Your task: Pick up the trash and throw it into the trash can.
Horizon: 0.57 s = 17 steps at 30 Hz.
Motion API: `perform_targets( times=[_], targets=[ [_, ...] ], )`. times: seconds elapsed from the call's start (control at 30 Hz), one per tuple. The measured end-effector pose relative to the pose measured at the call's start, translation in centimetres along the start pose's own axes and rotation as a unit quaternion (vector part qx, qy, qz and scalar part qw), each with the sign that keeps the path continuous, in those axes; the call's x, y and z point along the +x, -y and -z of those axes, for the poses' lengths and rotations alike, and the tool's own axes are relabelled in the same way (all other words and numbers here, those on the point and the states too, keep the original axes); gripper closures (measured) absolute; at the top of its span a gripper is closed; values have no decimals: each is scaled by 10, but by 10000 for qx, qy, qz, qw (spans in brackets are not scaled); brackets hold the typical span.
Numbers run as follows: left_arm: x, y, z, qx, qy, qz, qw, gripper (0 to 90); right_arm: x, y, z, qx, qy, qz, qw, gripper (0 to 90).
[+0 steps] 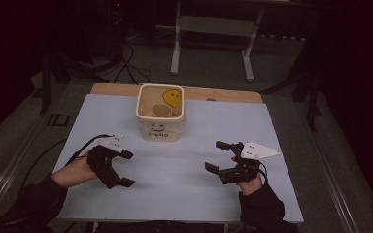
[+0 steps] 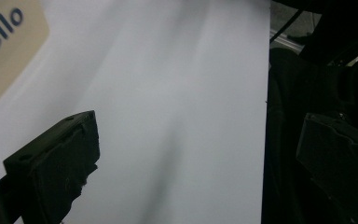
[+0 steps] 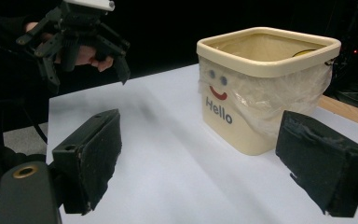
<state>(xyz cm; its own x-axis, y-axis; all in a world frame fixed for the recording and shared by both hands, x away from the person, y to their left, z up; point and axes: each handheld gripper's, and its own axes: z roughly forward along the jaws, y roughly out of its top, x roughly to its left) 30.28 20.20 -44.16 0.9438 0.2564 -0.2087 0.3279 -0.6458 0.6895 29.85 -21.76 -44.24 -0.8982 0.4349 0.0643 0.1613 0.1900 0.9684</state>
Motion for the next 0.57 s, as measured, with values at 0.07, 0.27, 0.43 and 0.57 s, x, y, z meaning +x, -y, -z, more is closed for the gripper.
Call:
perform_targets(
  times=[0.07, 0.27, 0.43, 0.57],
  targets=[
    [-2, 4, -2, -2, 30, -20, 10000, 3, 0, 0, 0, 2, 4, 1, 10000, 140],
    [-3, 11, -7, -23, 46, 13, 10000, 3, 0, 0, -1, 28, -6, -7, 10000, 140],
    [-1, 15, -12, -42, 105, 64, 9999, 3, -1, 1, -2, 39, -29, -20, 10000, 140],
    [1, 18, -14, -116, 128, 166, 9997, 4, -2, 2, -3, 59, -47, -32, 10000, 140]
  ],
)
